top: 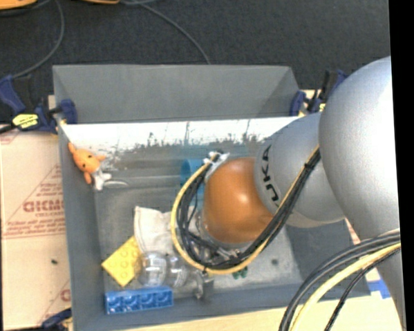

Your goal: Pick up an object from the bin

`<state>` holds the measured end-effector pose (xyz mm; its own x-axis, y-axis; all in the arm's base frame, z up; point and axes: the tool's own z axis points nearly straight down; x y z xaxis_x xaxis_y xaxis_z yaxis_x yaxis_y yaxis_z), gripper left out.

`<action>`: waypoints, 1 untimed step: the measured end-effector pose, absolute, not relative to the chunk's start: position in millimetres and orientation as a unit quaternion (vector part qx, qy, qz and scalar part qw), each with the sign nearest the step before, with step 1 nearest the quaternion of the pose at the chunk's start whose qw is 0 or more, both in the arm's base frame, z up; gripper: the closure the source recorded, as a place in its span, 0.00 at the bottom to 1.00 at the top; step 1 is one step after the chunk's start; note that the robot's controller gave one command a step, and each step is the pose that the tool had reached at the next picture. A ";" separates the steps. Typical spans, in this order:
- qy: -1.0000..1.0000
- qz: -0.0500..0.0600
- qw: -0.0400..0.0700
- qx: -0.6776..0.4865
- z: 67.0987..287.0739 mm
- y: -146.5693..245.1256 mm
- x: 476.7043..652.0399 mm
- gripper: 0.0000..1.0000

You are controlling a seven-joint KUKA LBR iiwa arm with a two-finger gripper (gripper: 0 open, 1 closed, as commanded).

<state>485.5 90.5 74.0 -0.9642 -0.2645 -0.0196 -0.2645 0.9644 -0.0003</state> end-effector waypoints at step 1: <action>0.975 0.001 0.013 -0.224 74.7 91.2 481.2 0.00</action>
Offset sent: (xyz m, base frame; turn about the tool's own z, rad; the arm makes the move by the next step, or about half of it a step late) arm -0.0032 0.0006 -0.0040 -0.2687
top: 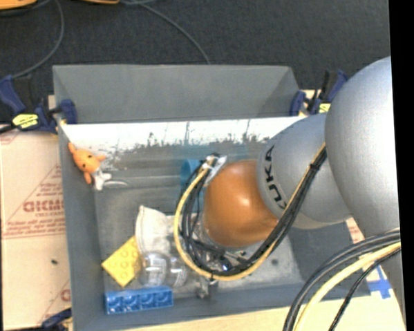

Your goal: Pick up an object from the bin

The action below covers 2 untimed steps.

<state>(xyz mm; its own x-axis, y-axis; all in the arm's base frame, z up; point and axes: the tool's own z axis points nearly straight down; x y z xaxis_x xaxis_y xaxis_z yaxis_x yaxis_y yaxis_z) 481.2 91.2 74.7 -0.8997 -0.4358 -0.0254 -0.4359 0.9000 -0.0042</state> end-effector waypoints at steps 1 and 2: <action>0.964 0.000 0.016 -0.264 71.8 90.9 485.3 0.00; 0.961 -0.001 0.016 -0.276 73.7 94.6 483.3 0.00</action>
Offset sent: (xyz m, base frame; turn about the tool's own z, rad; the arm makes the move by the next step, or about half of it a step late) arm -0.0007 0.0054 -0.0023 -0.1141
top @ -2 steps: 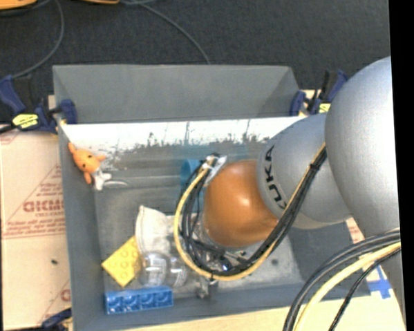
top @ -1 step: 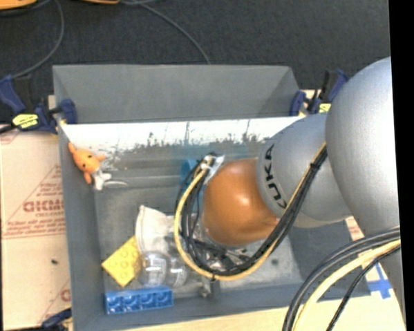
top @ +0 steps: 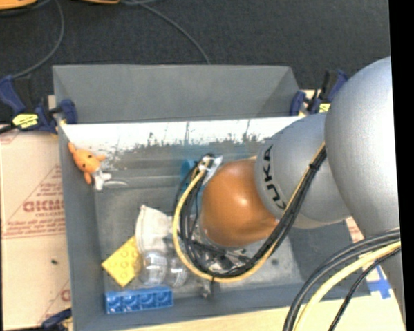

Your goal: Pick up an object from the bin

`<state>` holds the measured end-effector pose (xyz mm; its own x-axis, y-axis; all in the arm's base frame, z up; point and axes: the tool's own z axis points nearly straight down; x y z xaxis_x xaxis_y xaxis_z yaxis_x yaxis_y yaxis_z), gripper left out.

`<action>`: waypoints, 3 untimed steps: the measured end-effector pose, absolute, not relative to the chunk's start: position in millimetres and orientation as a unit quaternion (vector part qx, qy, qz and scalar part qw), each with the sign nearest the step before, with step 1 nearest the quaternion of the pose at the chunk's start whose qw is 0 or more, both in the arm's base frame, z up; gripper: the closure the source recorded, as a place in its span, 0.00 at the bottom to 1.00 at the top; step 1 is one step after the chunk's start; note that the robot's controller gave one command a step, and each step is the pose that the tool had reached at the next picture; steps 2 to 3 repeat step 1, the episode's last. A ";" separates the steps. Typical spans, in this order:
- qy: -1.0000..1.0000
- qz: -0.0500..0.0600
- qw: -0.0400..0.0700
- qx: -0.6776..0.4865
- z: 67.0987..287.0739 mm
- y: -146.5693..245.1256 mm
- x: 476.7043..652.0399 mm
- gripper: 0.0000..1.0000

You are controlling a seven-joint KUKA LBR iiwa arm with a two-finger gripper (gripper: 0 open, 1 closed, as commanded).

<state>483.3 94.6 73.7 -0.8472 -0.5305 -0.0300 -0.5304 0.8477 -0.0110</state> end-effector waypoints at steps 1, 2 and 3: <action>0.904 -0.006 0.030 -0.426 77.0 93.8 492.8 1.00; 0.904 -0.006 0.030 -0.426 77.0 93.8 492.8 1.00; 0.904 -0.006 0.030 -0.426 77.0 93.8 492.8 1.00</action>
Offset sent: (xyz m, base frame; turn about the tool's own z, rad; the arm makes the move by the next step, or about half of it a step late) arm 0.0000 0.0000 0.0000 0.0000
